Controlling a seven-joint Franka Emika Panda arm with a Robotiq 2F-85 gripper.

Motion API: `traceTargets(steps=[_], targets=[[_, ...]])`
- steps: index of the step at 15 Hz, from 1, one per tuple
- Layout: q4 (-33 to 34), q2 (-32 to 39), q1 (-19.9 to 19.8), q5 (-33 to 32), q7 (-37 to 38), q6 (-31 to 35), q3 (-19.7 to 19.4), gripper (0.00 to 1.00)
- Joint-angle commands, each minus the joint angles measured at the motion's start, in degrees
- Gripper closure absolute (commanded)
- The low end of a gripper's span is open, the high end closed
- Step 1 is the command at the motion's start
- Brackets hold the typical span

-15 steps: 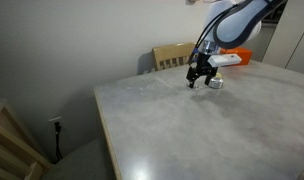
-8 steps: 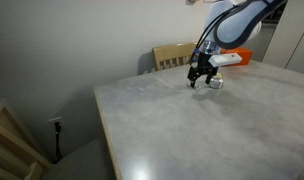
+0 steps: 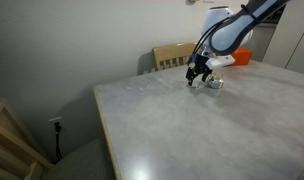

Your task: Pick the lid from the table, place it on the bottle, put it back on the table then place it on the bottle again

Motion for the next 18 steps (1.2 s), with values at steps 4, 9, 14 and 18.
traceTargets(steps=[4,9,14,18], targets=[[9.61,6.92,-0.45,0.24,-1.79,0.46,-0.17,0.0],[11.94,7.92,-0.41,0.62,-1.24,-3.51,-0.46,0.0],[13.16,7.31,-0.98,0.73,-1.64,-11.07,-0.06,0.0],[14.81,7.74,-1.24,0.56,-1.79,-14.51,0.1,0.2]])
